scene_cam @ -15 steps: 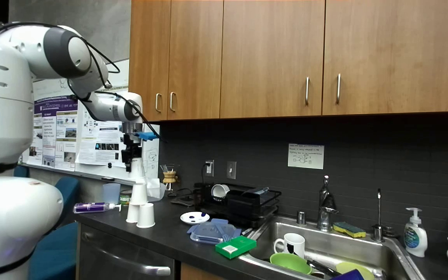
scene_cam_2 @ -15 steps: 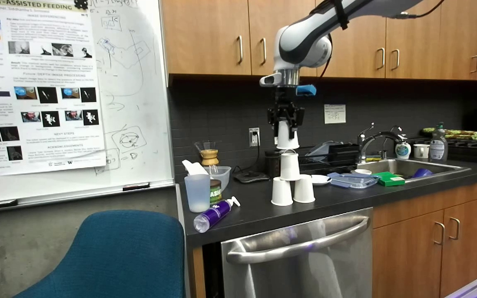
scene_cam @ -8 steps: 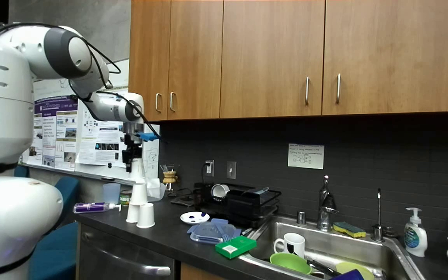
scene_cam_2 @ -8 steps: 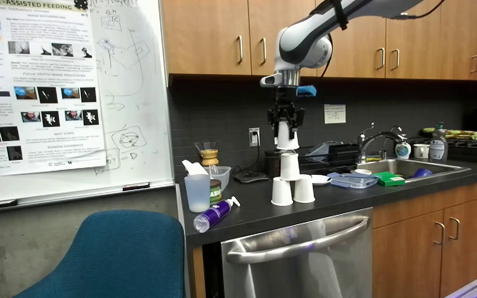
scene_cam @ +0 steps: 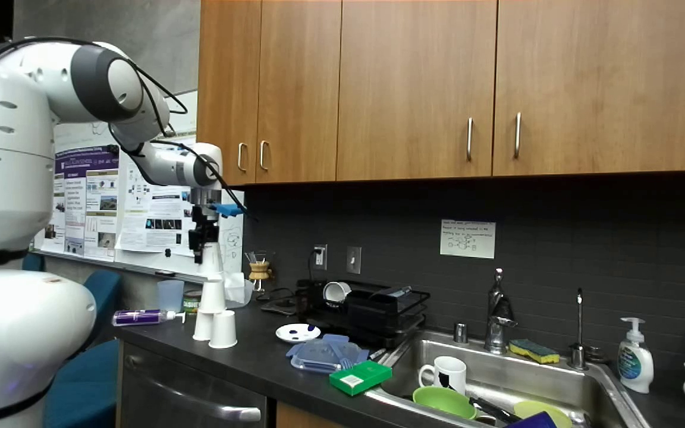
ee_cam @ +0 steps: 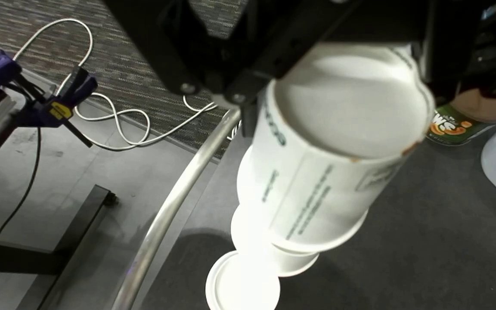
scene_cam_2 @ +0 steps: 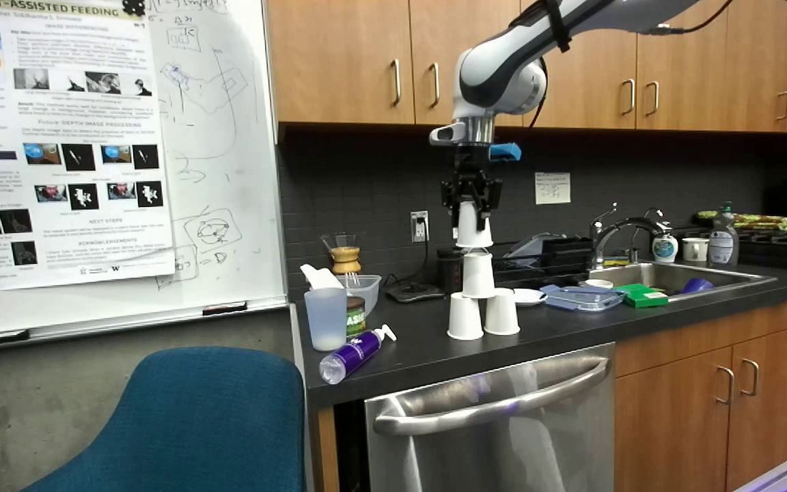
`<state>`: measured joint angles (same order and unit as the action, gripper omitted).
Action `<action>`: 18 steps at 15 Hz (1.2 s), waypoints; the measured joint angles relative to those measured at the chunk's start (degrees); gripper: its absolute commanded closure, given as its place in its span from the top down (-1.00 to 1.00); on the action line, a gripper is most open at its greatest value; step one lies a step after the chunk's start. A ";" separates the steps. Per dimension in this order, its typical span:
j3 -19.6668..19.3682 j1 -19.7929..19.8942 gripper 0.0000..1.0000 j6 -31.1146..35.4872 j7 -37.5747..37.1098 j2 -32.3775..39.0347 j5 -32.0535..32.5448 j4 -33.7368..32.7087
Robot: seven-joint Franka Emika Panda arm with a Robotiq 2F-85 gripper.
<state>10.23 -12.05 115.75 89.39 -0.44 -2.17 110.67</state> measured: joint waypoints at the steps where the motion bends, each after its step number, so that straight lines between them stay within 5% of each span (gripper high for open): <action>1: 0.00 0.07 -0.17 -0.04 0.10 0.11 -0.12 -0.12; 18: -0.30 0.70 -0.17 -0.30 1.56 0.38 -1.41 -0.43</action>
<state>9.93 -11.35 115.45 90.95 -0.06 -3.58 110.24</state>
